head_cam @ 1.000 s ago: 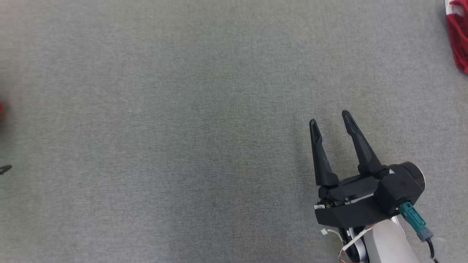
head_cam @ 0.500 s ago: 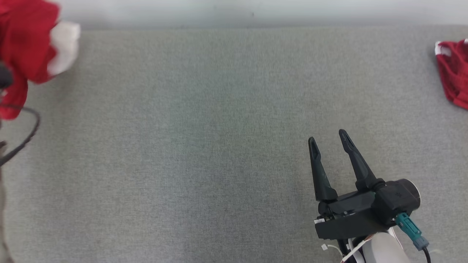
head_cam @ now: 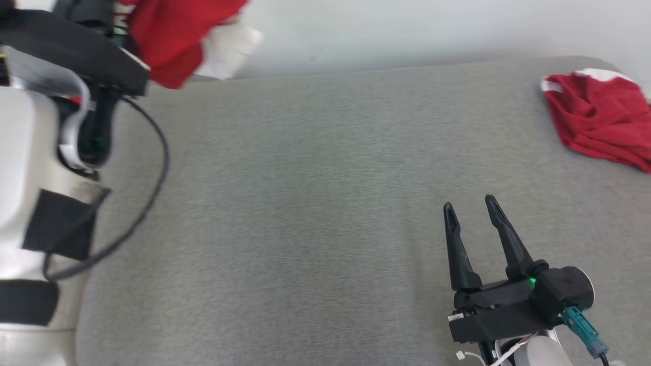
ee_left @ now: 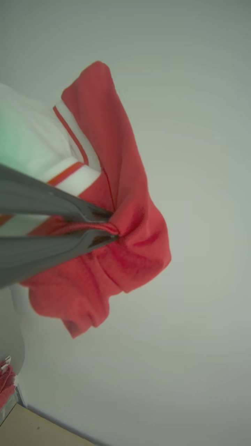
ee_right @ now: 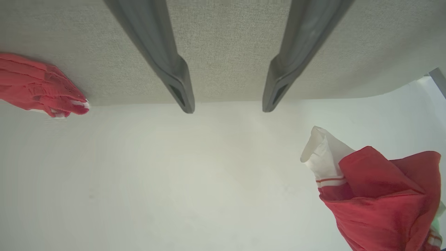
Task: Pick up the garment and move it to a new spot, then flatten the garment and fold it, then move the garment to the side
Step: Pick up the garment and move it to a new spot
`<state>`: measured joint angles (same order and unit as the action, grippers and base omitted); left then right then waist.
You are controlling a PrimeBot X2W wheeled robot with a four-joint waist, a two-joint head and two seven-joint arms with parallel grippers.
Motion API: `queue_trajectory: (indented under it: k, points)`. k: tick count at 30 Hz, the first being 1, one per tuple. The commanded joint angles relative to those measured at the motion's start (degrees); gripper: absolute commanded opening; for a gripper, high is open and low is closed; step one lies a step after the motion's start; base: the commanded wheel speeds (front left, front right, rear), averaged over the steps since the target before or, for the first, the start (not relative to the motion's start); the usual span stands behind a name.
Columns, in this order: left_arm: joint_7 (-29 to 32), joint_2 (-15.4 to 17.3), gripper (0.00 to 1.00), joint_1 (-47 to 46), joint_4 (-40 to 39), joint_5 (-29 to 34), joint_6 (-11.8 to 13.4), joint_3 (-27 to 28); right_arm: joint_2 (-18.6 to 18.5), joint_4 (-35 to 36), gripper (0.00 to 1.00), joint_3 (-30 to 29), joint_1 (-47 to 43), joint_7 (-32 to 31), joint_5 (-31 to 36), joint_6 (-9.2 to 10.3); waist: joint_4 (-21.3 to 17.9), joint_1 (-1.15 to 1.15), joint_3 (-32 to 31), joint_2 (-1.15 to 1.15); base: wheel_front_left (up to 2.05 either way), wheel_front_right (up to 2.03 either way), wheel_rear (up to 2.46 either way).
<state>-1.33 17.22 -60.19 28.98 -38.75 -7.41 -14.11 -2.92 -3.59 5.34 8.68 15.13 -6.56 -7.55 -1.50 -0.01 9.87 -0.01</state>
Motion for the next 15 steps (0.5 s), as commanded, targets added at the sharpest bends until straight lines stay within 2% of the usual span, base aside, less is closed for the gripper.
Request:
queue_trajectory:
  k: [1,9,15]
  points:
    - [-0.4,-0.5,0.00,1.8,-2.0,0.5,0.0,-1.0,0.1,-0.2,1.00,-0.2,-0.8,0.0,-0.5,0.15,-4.0,0.01,-0.8,0.01,0.00,0.00,0.00]
    - [-0.3,-5.6,0.00,10.6,-10.3,-0.8,1.3,-4.8,0.1,-0.1,1.00,-1.5,-2.1,0.0,-1.6,0.15,-10.4,0.01,-0.9,0.01,0.00,0.00,0.00]
    - [-0.7,-7.6,0.00,16.7,-11.7,-1.0,2.1,-7.2,0.1,-0.2,1.00,-2.4,-2.6,0.0,-2.3,0.15,-11.7,0.01,0.2,0.01,0.00,0.00,0.00]
